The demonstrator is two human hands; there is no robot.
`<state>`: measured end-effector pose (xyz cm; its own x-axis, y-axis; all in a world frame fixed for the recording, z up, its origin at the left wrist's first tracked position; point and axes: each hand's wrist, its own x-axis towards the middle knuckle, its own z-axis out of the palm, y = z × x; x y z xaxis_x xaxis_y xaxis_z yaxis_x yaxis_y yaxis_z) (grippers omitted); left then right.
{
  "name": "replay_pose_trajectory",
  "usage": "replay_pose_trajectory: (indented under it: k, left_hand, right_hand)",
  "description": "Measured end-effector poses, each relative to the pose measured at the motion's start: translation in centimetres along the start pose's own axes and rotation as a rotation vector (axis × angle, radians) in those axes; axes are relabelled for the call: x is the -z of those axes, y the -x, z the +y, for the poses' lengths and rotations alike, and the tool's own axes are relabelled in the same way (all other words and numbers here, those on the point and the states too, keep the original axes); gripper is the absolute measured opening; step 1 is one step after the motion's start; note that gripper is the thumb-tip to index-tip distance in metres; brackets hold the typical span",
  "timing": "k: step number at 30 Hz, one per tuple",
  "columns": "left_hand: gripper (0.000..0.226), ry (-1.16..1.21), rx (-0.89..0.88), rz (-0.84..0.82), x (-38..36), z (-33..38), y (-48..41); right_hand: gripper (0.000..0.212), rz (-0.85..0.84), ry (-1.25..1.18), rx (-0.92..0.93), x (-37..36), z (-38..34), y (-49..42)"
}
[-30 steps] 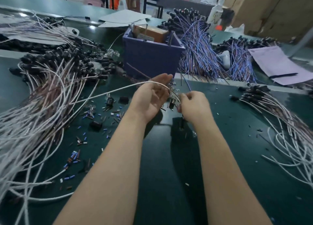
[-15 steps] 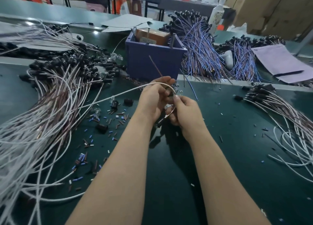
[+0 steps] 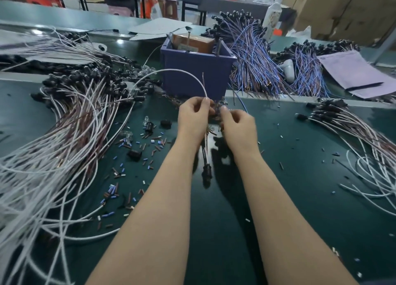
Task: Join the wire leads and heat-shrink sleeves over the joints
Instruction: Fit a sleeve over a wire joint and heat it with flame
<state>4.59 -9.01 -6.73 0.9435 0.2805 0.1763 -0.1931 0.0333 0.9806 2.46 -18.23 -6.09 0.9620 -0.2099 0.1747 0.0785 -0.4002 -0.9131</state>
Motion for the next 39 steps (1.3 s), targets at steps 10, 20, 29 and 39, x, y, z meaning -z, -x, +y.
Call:
replay_pose_trajectory:
  k: [10,20,29,39]
  left_hand:
    - [0.017,-0.301,-0.127,-0.082,0.4,-0.5,0.1]
    - [0.015,-0.363,-0.156,-0.099,-0.1,-0.9,-0.2]
    - [0.018,-0.151,-0.016,0.096,0.2,-0.5,-0.6]
    - [0.018,0.282,0.098,-0.036,0.7,1.1,-0.5]
  right_hand:
    - [0.025,0.059,-0.185,0.164,-2.6,-0.8,-2.5]
    - [0.02,0.17,-0.173,0.125,-2.2,0.6,-2.9]
    - [0.012,0.226,-0.204,0.009,-2.1,0.0,-2.7]
    - [0.021,0.059,0.088,0.245,-3.0,0.1,-2.0]
